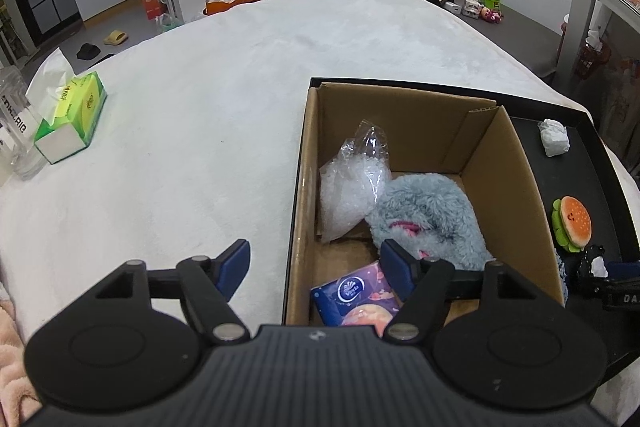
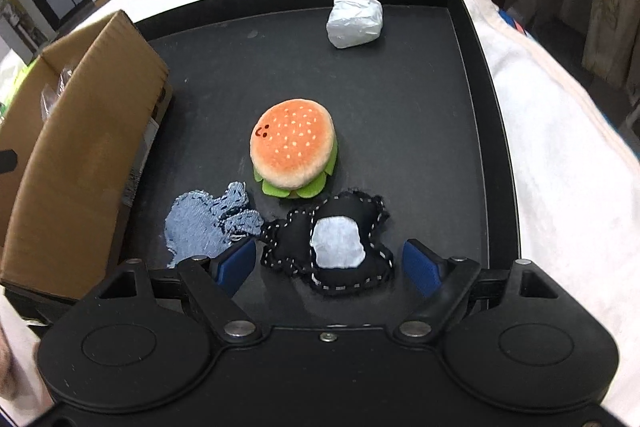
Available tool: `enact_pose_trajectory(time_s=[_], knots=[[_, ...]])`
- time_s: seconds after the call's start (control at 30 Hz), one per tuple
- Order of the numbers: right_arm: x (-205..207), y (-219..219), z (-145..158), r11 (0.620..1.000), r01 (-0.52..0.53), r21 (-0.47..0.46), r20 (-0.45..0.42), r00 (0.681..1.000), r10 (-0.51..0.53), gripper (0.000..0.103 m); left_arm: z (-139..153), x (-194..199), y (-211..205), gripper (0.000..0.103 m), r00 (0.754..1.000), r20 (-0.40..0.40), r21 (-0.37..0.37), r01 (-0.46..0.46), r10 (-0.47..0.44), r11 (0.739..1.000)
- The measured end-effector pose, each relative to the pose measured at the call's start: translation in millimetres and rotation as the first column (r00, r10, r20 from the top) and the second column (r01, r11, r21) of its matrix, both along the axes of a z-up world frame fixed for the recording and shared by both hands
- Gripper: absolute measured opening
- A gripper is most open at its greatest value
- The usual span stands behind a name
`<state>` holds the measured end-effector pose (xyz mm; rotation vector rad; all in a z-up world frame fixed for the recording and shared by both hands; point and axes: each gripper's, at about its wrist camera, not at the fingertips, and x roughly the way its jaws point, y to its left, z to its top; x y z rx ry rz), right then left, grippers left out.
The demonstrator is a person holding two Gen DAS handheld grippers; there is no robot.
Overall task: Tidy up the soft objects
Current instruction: 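Grasp the black lace-edged item with the right tool, then carry the black lace item with the right tool and release it into the box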
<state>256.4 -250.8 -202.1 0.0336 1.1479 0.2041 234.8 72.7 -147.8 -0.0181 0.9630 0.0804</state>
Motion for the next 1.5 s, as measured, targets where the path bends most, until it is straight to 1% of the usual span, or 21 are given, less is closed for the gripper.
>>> enact_pose_trajectory(time_s=[0.1,0.17,0.2,0.23,0.3,0.4,0.5,0.57,0.6,0.7,1.03,1.3,1.5], knots=[[0.9,5.3,-1.2,0.999,-0.018,-0.033,0.014,1.000,0.019,0.081,0.3,-0.2,0.7,0.071,1.000,0.000,-0.001,-0.002,0.002,1.000],[0.1,7.2,-0.1,0.998,-0.026,-0.052,0.023,0.999,0.027,0.070,0.2,-0.8,2.2,0.071,1.000,0.002,-0.005,-0.007,0.007,1.000],[-0.3,8.3,1.8,0.997,-0.029,-0.066,0.032,0.999,0.032,0.056,0.4,-1.3,3.3,0.071,1.000,0.004,-0.006,-0.011,0.011,1.000],[1.4,10.4,2.6,0.997,-0.034,-0.075,0.034,0.999,0.037,0.049,0.6,-2.0,4.7,0.071,1.000,0.006,-0.008,-0.014,0.014,1.000],[3.9,8.4,4.7,0.998,-0.031,-0.049,0.020,0.999,0.032,0.043,0.8,-3.0,7.3,0.071,1.000,0.011,-0.011,-0.020,0.020,1.000],[4.2,6.3,11.2,0.999,-0.023,-0.043,0.026,0.999,0.024,0.037,1.6,-4.6,10.4,0.071,1.000,0.015,-0.020,-0.025,0.025,0.999],[4.7,7.3,16.2,0.999,-0.016,-0.042,0.030,0.999,0.017,0.037,2.9,-7.5,13.2,0.071,0.999,0.024,-0.025,-0.023,0.023,0.999],[3.8,10.0,19.5,0.999,-0.019,-0.042,0.038,0.999,0.021,0.035,3.8,-9.1,15.7,0.071,0.999,0.029,-0.030,-0.025,0.026,0.999],[3.8,11.6,20.1,0.999,-0.021,-0.044,0.042,0.999,0.023,0.020,4.1,-10.0,17.0,0.071,0.999,0.031,-0.034,-0.028,0.029,0.999],[3.3,14.8,26.3,0.999,-0.024,-0.039,0.046,0.999,0.025,0.021,5.3,-12.0,20.5,0.071,0.999,0.037,-0.042,-0.035,0.036,0.999],[0.8,30.7,58.7,0.999,-0.038,-0.035,0.120,0.992,0.041,0.020,8.3,-19.1,32.0,0.071,0.997,0.060,-0.074,-0.044,0.049,0.996],[5.5,53.5,91.8,0.997,-0.068,-0.019,0.190,0.979,0.071,0.020,9.4,-25.5,37.0,0.071,0.996,0.070,-0.105,-0.042,0.049,0.994],[9.2,76.4,107.8,0.995,-0.103,-0.009,0.233,0.967,0.103,0.020,9.7,-30.3,41.6,0.071,0.996,0.078,-0.135,-0.032,0.043,0.990]])
